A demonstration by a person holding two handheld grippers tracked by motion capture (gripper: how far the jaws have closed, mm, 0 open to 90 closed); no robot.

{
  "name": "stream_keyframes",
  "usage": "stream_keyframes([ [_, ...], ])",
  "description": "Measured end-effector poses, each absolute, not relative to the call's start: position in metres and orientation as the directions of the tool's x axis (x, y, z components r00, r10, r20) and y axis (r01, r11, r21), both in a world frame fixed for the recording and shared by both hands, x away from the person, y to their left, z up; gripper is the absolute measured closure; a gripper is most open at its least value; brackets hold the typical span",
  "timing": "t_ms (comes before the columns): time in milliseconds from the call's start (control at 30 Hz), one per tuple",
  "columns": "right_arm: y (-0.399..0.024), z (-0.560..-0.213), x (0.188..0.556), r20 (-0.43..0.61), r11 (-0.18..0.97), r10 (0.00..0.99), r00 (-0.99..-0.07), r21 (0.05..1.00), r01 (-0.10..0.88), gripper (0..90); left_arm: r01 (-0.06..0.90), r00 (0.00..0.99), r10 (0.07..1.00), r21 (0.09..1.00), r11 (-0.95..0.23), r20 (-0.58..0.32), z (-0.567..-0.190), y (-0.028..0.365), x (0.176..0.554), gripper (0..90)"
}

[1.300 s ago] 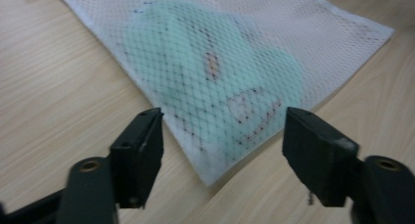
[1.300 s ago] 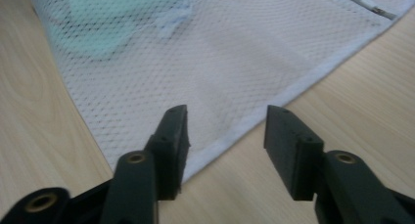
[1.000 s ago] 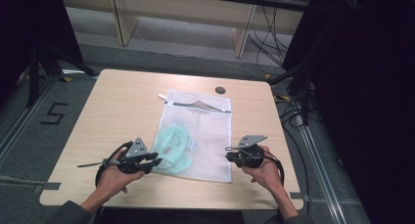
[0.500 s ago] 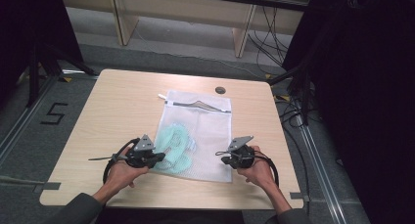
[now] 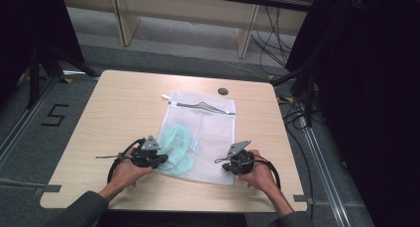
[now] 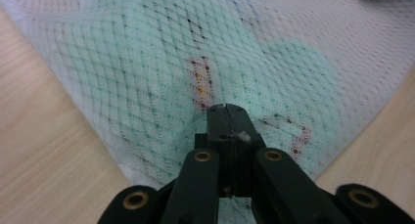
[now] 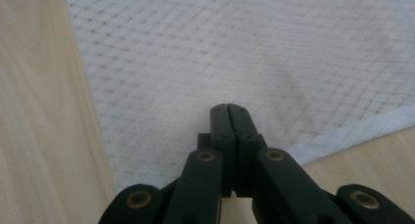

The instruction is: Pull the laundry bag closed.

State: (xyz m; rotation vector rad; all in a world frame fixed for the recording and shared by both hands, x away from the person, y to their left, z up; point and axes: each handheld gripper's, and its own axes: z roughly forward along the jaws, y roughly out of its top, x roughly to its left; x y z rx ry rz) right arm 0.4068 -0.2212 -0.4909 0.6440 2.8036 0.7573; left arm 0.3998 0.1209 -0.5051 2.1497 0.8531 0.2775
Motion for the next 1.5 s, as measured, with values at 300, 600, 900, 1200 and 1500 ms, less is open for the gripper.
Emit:
stream_keyframes([
  [300, -0.211, -0.490, 0.401, -0.046, 0.807, 0.383, -0.922, 0.502, 0.311, 90.0, 0.485, 0.737, 0.674, 0.740, -0.467, -0.057, -0.506, 0.124, 0.411, 89.7],
  [600, -0.189, -0.490, 0.389, -0.042, 0.830, 0.317, -0.948, 0.495, 0.256, 90.0, 0.502, 0.713, 0.699, 0.732, -0.461, -0.049, -0.506, 0.133, 0.421, 89.7],
  [900, -0.161, -0.491, 0.378, -0.013, 0.841, 0.251, -0.968, 0.498, 0.211, 90.0, 0.519, 0.701, 0.710, 0.731, -0.443, -0.067, -0.507, 0.137, 0.439, 89.6],
  [1200, -0.124, -0.492, 0.372, -0.010, 0.850, 0.187, -0.982, 0.504, 0.157, 90.0, 0.520, 0.693, 0.719, 0.726, -0.449, -0.053, -0.507, 0.140, 0.456, 89.7],
  [1500, -0.084, -0.495, 0.359, 0.004, 0.846, 0.118, -0.993, 0.524, 0.103, 90.0, 0.528, 0.672, 0.739, 0.734, -0.428, -0.052, -0.509, 0.139, 0.471, 89.6],
])
